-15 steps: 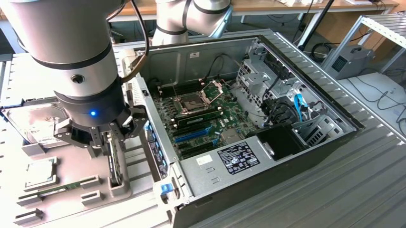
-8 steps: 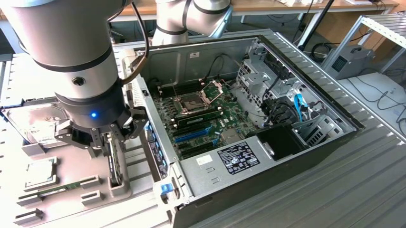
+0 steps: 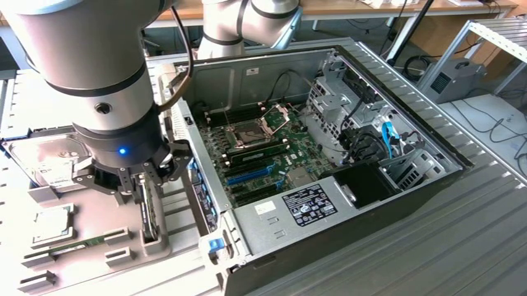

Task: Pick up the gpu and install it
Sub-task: 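Pick up the gpu and move the gpu toward the slot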

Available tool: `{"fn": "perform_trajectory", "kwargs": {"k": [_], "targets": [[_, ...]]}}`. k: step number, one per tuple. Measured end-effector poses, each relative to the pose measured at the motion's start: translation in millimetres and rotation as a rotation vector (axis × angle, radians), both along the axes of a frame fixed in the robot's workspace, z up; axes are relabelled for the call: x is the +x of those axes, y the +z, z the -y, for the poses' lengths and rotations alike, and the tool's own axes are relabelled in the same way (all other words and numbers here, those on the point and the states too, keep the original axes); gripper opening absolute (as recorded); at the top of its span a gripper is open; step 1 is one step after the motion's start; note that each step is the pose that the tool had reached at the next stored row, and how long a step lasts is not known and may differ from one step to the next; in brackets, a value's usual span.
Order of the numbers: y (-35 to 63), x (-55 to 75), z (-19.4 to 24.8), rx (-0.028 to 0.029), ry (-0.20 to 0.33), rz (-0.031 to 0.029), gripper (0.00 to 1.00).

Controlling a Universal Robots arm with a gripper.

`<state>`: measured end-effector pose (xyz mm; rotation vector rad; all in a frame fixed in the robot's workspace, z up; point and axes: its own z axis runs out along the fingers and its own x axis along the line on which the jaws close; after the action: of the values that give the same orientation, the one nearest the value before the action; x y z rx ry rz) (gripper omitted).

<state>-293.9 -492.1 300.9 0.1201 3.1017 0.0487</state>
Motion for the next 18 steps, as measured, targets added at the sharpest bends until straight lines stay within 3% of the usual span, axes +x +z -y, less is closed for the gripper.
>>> {"fn": "perform_trajectory", "kwargs": {"k": [18], "targets": [[-7.2,0.0,0.0,0.0000,0.000,0.0000,0.36]]}}
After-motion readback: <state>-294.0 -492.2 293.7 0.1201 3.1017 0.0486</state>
